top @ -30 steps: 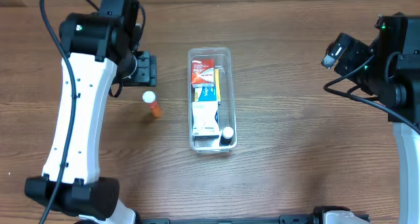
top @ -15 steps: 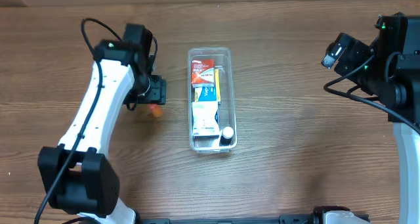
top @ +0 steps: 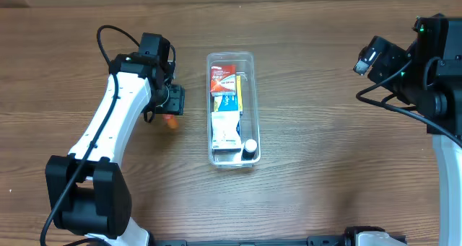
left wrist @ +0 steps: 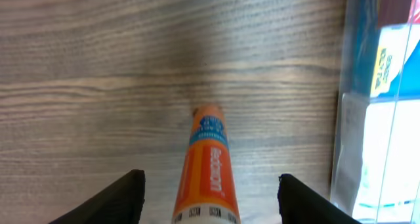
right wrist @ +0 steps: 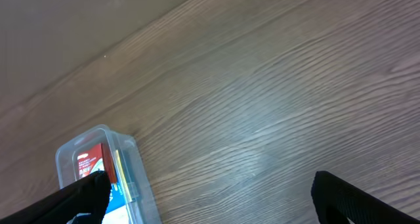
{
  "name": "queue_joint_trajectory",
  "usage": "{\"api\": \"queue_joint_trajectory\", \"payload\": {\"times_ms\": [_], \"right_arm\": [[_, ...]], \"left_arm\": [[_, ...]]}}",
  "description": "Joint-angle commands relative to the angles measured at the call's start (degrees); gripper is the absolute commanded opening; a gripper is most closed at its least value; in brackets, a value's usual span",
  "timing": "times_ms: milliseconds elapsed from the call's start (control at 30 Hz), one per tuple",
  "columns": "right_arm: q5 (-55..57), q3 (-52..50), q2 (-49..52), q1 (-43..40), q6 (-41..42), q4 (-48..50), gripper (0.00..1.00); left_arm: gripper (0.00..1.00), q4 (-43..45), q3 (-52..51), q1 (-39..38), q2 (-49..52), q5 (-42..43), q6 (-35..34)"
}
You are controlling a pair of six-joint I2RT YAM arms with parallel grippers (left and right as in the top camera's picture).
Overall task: Pack container
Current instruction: 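Lower the orange tube into the container beside the bottle, release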
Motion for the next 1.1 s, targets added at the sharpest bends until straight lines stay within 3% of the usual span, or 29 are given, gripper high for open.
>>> {"api": "queue_joint_trajectory", "payload": {"times_ms": [0, 267, 400, 567, 633, 800, 1067], "right_arm": [[-0.04, 0.35, -0.63, -0.22, 0.44, 0.15, 1.00], [-0.04, 0.35, -0.63, -0.22, 0.44, 0.15, 1.00], [-0.04, 0.35, -0.63, -0.22, 0.44, 0.15, 1.00], [-0.04, 0.35, -0.63, -0.22, 0.44, 0.15, 1.00], [-0.04, 0.35, -0.63, -0.22, 0.44, 0.15, 1.00], [-0.04, 0.35, -0.63, -0.22, 0.44, 0.15, 1.00], [-0.04, 0.35, -0.63, -0.22, 0.44, 0.15, 1.00]], "left_arm": [[0.62, 1.03, -0.35, 0.00, 0.20, -0.66, 1.27], [0.41, -1.27, -0.35, 0.00, 0.17, -0.44, 1.27], [0.25, -4.28, 1.29, 0.00, 0.15, -0.90, 1.29], [0.16, -12.17, 10.47, -0.22, -0.28, -0.90, 1.27], [0.15, -22.21, 23.10, -1.33, -0.55, 0.09, 1.11], [0.15, -31.78, 36.28, -6.88, -0.74, 5.62, 0.98], [0.17, -34.05, 39.01, -23.54, -1.73, 4.15, -3.93]]}}
